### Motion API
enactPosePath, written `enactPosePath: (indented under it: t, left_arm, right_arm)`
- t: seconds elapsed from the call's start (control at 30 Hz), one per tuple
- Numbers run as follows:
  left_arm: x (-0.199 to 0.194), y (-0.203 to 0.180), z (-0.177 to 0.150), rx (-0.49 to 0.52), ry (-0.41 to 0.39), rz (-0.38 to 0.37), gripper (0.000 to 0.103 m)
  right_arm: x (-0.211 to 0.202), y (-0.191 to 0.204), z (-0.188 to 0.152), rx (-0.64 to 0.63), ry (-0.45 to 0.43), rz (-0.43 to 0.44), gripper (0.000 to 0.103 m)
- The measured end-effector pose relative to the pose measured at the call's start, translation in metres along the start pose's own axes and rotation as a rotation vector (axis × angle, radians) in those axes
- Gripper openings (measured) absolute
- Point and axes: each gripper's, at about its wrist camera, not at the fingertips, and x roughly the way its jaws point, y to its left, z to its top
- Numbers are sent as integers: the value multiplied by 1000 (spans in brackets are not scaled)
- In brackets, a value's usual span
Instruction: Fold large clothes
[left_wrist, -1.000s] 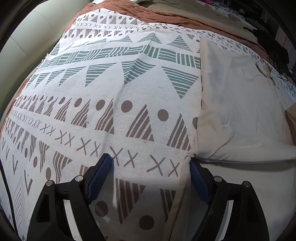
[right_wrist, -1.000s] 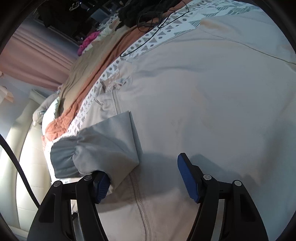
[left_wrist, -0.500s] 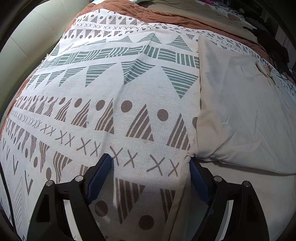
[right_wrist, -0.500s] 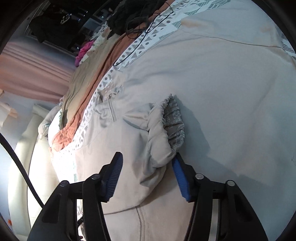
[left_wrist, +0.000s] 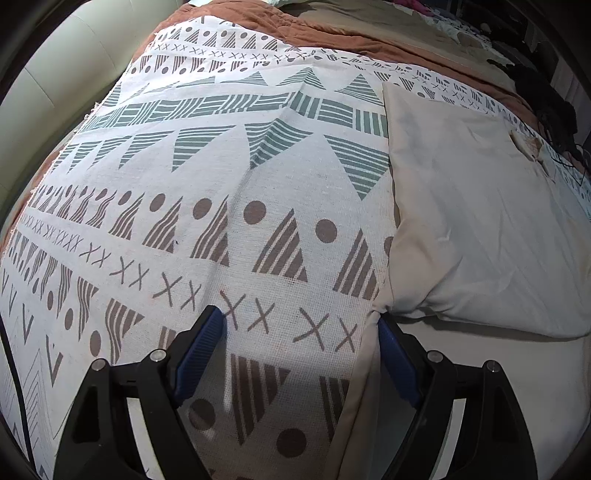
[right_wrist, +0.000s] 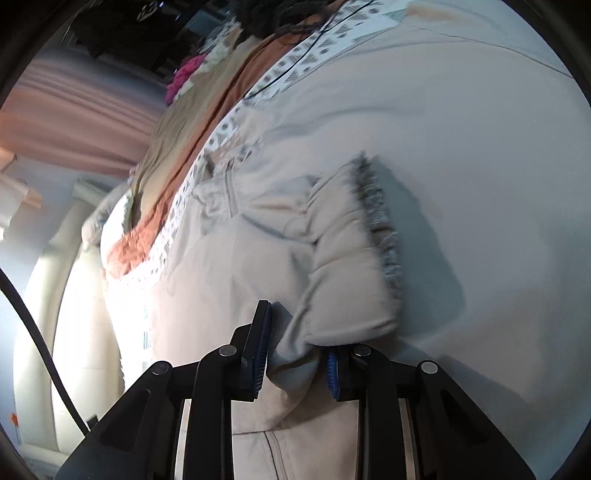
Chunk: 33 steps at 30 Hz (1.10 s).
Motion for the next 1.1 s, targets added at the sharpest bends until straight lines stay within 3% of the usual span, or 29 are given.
enactPosePath:
  t: [0.13,0.17,0.23,0.27,0.3,0.43,0.53,0.8,0.9,1.1]
  left_arm:
    - [-5,1,-2,-22,1,-9,84]
    - [-9,2,-2,-37,-4,-23,84]
    - [-17,4,-2,-58,-25,-54,84]
    - [-20,4,-3,-67,-25,-58,84]
    - [-23,4,-4,-75,-17,-67,84]
    - [-49,0,-7,-91,-45,-91,86]
    - [-78,-3,-8,-95,-99,-115,103]
    - [-138,-13,-18,-62,-209,-139,103]
    - [-147,-19,-25,-51,-207,-144,103]
    - [-163,-34,-40,-26,-192,-145,103]
  right_arm:
    - [0,11,-3,-47,24,-59,26]
    - [-2,14,-4,-58,26,-66,34]
    - [-7,17,-6,-59,17,-47,62]
    - [-9,17,-6,-57,10,-38,82]
    - [-13,18,-5,-55,5,-40,86]
    - [-19,24,-14,-58,-4,-55,86]
    - [-29,28,-20,-79,-2,-66,86]
    - [-79,38,-30,-148,-115,-72,92]
    - [-100,42,-36,-179,-159,-53,92]
    - [-123,38,-46,-197,-154,-41,93]
